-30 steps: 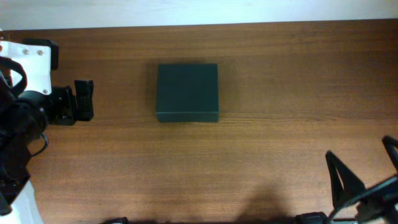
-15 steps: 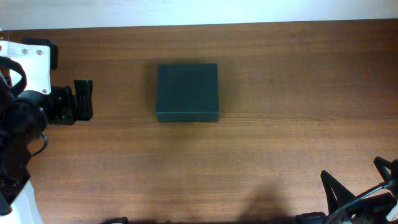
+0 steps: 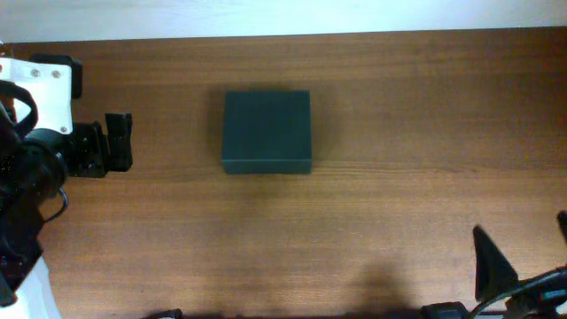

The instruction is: Pack container

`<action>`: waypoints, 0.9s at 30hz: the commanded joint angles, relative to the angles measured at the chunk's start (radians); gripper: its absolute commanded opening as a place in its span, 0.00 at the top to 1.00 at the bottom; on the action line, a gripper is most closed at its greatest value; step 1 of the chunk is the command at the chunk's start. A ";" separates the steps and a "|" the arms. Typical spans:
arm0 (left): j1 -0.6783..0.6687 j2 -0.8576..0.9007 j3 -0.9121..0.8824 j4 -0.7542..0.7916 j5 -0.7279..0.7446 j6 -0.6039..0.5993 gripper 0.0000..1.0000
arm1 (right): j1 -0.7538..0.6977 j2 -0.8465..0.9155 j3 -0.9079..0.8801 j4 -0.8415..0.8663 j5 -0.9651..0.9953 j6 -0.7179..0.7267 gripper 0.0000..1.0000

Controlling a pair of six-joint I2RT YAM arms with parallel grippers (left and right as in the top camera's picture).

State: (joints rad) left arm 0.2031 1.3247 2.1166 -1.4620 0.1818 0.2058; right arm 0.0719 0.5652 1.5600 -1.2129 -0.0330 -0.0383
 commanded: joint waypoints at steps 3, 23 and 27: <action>0.001 0.003 -0.006 0.002 -0.003 0.010 0.01 | -0.077 -0.225 -0.422 0.253 0.046 -0.013 0.01; 0.001 0.003 -0.006 0.002 -0.003 0.010 0.01 | -0.087 -0.562 -1.322 0.627 0.019 -0.006 0.01; 0.001 0.003 -0.006 0.002 -0.003 0.010 0.01 | -0.087 -0.562 -1.353 0.627 0.019 -0.007 0.01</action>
State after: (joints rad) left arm 0.2031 1.3251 2.1147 -1.4628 0.1818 0.2058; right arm -0.0063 0.0158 0.2321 -0.5926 -0.0154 -0.0517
